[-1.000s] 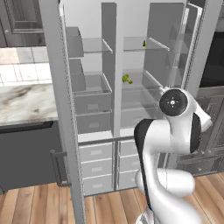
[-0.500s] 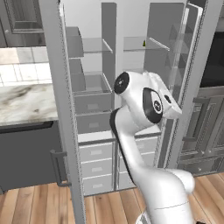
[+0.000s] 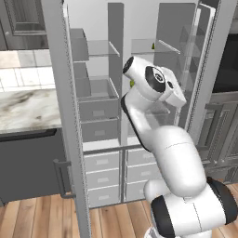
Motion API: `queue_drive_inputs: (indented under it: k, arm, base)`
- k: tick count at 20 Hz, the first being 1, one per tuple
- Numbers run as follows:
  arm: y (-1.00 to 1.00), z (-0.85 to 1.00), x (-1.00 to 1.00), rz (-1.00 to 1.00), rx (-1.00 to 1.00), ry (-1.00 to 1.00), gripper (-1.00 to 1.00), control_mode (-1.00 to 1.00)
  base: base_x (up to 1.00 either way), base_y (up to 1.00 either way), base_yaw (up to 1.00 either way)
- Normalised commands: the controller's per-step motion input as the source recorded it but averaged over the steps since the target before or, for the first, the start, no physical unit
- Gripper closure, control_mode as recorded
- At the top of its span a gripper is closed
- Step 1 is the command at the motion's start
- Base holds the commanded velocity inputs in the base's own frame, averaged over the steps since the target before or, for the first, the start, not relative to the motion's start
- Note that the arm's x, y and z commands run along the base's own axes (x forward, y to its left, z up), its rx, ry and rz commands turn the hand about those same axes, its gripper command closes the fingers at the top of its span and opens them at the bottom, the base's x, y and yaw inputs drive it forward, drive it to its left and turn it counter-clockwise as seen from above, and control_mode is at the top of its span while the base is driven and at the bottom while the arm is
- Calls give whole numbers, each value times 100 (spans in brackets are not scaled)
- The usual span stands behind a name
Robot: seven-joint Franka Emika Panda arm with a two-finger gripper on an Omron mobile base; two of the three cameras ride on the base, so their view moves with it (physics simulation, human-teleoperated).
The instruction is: Take the lemon wedge from the fridge and place it on the plate with fish on the dining counter.
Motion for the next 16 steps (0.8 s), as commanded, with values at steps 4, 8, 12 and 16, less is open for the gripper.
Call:
queue_drive_inputs:
  k: [4, 8, 12, 16]
  arm:
    - [-53, 0, 70, 0, 1, 14, -100, -100]
    - [-23, 0, 92, 0, 0, 17, -100, -100]
    - [-32, 0, 68, 0, 2, 16, -100, -100]
    - [-57, 0, 19, 0, 4, 8, -100, -100]
  base:
    - [0, 0, 0]
    - [0, 0, 0]
    - [0, 0, 0]
    - [0, 0, 0]
